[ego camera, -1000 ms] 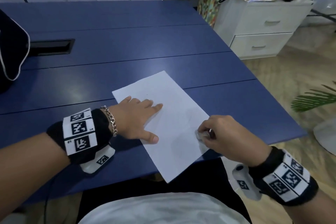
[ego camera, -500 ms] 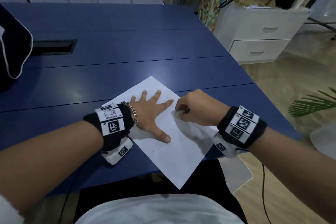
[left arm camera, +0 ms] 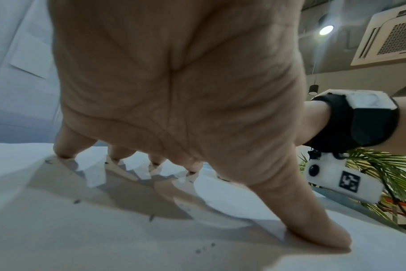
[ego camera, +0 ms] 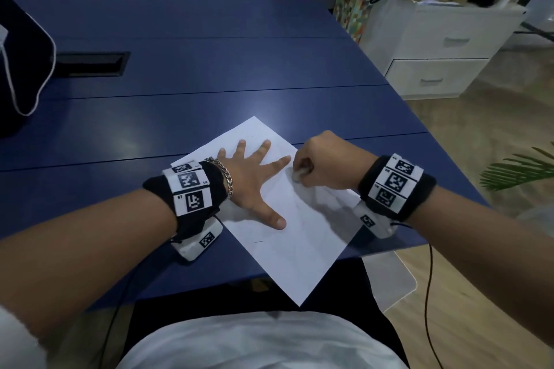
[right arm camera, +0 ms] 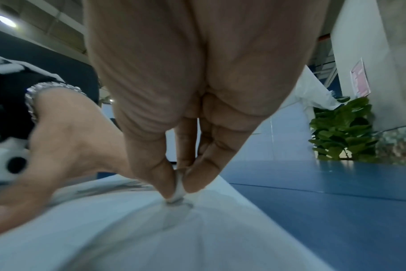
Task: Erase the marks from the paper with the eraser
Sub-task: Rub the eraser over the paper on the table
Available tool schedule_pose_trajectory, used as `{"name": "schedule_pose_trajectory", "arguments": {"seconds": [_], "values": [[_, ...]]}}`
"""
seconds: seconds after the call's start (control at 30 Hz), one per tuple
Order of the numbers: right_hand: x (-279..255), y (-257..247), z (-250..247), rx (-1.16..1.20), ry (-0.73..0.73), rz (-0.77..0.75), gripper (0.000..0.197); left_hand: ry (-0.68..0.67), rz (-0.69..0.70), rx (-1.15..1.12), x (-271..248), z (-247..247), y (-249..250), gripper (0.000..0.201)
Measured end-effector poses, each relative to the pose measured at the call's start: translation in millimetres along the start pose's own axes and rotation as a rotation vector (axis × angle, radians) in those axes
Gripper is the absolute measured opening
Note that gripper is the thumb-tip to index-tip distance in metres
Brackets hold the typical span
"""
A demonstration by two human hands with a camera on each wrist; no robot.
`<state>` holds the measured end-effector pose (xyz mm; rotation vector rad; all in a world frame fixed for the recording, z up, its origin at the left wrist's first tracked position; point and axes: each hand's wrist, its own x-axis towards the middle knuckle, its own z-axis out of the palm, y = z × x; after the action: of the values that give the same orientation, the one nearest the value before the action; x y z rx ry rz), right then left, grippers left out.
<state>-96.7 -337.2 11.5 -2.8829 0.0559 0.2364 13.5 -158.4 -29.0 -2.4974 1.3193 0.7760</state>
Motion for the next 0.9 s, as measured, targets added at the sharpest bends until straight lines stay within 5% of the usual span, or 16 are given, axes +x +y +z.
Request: {"name": "schedule_pose_trajectory", "arguments": {"seconds": [0.17,0.37,0.5,0.6,0.7,0.9], "values": [[-15.8,-20.3,5.9,0.048,-0.149,-0.13,0.014,0.007,0.003,0.007,1.9,3.2,-1.0,0.145],[2.5,-3.6,0.7,-0.015,-0.008,-0.014,0.013,-0.011,-0.002,0.003,0.9,1.4,-0.9,0.146],[-11.3,-19.7,11.6,0.048,-0.123,-0.108,0.011,-0.011,-0.002,0.014,2.4,2.1,-1.2,0.145],[-0.2,1.1,3.4,-0.049,0.061,0.023,0.014,-0.008,0.0,-0.006,3.2,3.8,-2.3,0.147],[-2.4,23.8,-15.6,0.112,0.216,0.099,0.01,-0.001,0.017,-0.007,3.4,5.9,-4.4,0.147],[-24.9,28.2,-2.8,0.148,0.095,0.073,0.014,0.001,0.175,0.052,7.4,-7.6,-18.6,0.162]]}}
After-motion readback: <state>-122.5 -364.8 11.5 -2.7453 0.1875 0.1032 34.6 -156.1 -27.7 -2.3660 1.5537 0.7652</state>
